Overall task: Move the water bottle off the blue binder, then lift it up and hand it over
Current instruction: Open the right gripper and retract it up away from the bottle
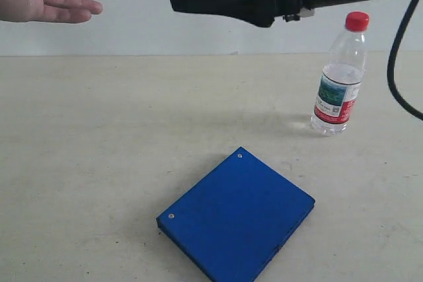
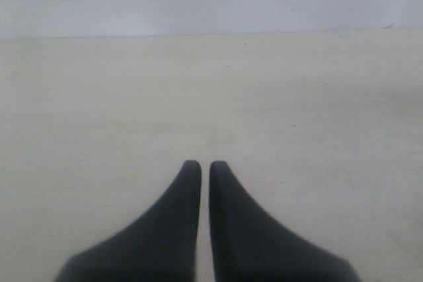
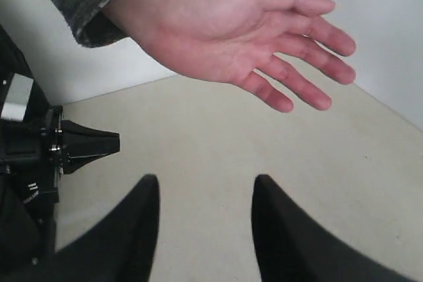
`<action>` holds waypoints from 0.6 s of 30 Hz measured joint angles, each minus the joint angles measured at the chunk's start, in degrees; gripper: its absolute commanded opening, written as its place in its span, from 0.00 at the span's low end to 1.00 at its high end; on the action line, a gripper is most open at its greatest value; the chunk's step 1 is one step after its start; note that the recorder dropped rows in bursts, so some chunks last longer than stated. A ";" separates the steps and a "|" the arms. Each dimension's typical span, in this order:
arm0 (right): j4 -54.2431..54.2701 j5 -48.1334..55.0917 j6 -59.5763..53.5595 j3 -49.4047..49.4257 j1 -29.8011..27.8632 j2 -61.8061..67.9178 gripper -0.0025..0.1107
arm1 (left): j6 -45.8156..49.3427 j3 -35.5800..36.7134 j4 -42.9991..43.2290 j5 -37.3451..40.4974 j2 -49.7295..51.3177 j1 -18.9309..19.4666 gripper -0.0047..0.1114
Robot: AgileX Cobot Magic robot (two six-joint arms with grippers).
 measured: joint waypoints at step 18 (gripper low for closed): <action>0.00 -11.21 12.76 0.12 0.00 -29.27 0.02 | -3.38 0.09 -4.75 -5.01 0.00 0.00 0.08</action>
